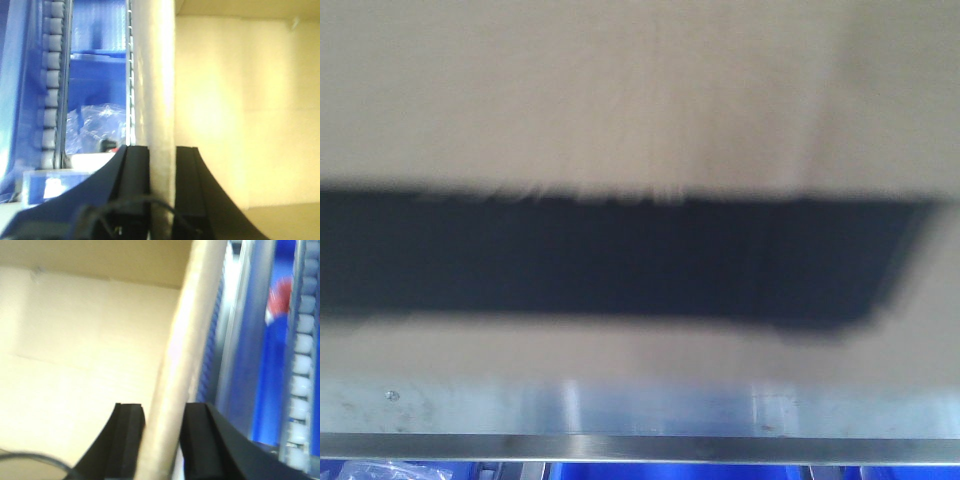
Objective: Grab box from left shelf to table start
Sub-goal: 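Lift the box with both grippers and pull it off the shelf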
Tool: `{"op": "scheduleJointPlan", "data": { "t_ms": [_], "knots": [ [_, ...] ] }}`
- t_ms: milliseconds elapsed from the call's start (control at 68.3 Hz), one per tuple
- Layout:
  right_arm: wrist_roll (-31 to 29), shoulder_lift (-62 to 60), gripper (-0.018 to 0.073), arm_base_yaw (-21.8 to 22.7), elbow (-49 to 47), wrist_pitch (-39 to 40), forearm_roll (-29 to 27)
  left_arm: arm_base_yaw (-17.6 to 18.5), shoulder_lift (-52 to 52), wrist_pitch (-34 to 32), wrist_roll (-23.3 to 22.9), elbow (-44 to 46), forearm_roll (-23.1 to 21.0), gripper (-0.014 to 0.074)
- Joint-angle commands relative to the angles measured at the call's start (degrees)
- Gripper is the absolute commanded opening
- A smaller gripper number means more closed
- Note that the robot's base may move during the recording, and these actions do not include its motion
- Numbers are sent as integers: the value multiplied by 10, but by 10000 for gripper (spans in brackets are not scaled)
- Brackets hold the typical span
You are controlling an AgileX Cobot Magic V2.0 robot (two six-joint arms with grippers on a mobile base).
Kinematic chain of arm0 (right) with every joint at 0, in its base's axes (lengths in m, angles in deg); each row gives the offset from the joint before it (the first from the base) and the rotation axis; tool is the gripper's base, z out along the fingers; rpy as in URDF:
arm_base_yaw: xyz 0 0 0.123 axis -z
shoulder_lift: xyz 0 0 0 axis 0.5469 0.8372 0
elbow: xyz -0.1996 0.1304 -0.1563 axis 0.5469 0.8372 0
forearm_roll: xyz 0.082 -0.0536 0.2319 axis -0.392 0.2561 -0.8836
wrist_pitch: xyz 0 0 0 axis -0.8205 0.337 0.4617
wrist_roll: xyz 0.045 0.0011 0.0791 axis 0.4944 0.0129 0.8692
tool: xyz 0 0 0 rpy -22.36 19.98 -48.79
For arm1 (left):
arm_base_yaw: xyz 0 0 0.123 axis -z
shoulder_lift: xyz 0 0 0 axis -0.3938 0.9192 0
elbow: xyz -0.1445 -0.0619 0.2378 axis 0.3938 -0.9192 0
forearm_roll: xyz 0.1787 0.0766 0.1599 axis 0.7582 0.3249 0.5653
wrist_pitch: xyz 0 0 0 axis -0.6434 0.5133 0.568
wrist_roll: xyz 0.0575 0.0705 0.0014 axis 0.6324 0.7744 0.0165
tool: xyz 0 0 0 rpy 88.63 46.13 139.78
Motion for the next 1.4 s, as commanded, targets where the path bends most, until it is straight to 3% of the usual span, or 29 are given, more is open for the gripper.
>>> {"op": "scheduleJointPlan", "data": {
  "t_ms": [0,483,820,1390],
  "knots": [
    [-18,-48,61,2,-16,69,2,4,-50,-62,-1,15,20,-92],
    [-18,-196,61,2,-16,65,-2,4,-189,-39,6,20,13,-92],
    [-18,-220,61,2,-60,52,-2,4,-157,88,19,123,9,-92],
    [-18,-220,60,2,-59,39,-2,4,-155,84,19,125,9,-92]
  ]
}}
